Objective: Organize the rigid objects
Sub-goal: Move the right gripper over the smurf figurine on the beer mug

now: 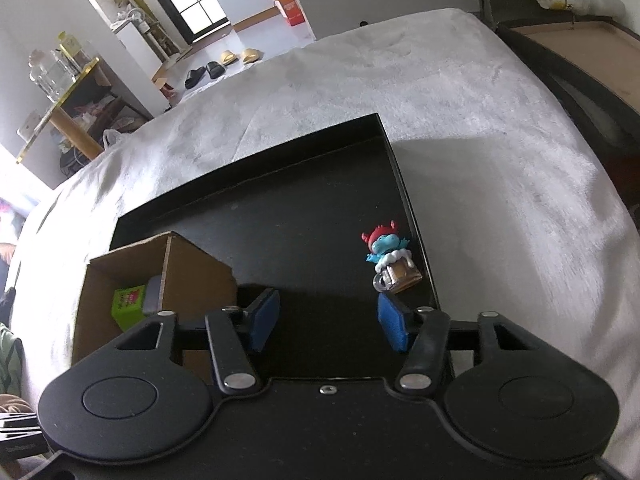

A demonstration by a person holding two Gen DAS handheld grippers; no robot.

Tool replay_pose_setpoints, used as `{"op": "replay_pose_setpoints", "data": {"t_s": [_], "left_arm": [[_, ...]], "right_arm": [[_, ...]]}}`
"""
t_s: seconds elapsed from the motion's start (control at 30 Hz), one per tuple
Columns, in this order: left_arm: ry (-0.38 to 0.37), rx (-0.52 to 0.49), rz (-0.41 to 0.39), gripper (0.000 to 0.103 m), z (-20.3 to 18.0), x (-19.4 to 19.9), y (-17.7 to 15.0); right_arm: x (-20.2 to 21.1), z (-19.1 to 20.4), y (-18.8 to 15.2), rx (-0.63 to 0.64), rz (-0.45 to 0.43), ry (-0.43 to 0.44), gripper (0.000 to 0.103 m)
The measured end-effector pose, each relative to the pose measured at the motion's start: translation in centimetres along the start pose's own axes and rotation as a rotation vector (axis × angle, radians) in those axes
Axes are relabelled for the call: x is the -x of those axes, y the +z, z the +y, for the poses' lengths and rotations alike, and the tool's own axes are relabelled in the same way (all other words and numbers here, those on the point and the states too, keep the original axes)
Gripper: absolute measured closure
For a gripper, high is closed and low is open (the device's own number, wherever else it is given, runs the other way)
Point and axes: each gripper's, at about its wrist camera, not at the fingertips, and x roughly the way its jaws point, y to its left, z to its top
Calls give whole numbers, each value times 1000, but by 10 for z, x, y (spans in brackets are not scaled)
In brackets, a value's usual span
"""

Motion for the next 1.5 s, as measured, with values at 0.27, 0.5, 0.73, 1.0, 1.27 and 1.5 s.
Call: {"op": "replay_pose_setpoints", "data": {"t_s": [0.27, 0.5, 0.73, 1.0, 1.27, 1.5], "left_arm": [[5, 9, -1, 91, -1, -2, 2], [9, 9, 4, 91, -1, -4, 3], [2, 15, 7, 91, 0, -6, 5], [3, 13, 7, 91, -1, -6, 6], [-1, 25, 7, 91, 0, -4, 4], [12, 9, 16, 91, -3, -4, 3]], "right_arm": [[-24, -14, 4, 8, 15, -33, 57], [-48, -20, 12, 21, 54, -90, 70], [-60, -14, 22, -1, 60, -172, 71], [-72, -12, 19, 9, 118, -214, 76], [-64, -8, 1, -31, 179, -177, 77], [-57, -3, -14, -84, 235, -130, 77]]}}
